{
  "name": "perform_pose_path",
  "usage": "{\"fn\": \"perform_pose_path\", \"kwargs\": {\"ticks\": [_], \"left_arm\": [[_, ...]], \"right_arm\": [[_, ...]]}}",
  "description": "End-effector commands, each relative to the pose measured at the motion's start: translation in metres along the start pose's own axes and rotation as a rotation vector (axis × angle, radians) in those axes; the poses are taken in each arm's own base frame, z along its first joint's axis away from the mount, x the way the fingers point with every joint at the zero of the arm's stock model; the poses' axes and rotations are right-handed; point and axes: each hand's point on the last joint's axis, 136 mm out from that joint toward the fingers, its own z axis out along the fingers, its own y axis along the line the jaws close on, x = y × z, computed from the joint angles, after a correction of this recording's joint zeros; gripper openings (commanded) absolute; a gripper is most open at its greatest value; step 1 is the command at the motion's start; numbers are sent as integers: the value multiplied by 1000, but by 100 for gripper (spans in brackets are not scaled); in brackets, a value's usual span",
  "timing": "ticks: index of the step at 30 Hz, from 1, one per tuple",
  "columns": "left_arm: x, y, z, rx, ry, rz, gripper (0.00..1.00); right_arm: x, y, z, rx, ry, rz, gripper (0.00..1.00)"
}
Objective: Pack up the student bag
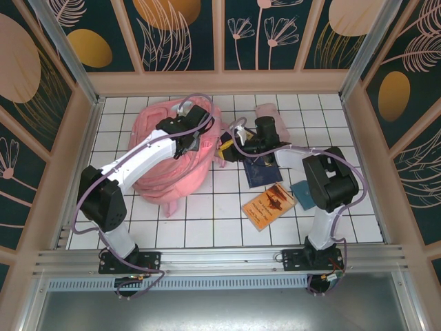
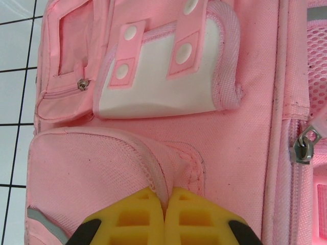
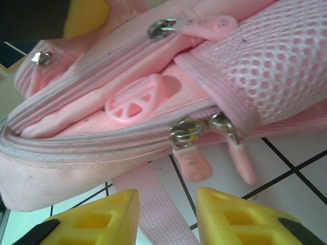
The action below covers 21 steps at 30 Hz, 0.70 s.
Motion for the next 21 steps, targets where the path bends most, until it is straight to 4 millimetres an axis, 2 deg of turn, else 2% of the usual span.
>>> {"fn": "perform_pose_path", "kwargs": {"ticks": [1,8,12,18,21], "left_arm": [[-25,10,-24,18,-106,-57,0],[-25,6,-26,51,-107,-63,0],[-27,5,-27,56,-111,-70,0],[-28,3,-26,64,-111,-73,0],[-27,3,-25,62,-109,-72,0]], "right_arm": [[-21,-7,6,14,-43,-92,33],[-22,1,11,-18,-45,-174,26],[-20,6,14,-37,-34,-198,24],[-28,0,17,1,-48,-224,20],[-32,-3,16,22,-58,-236,12]]}}
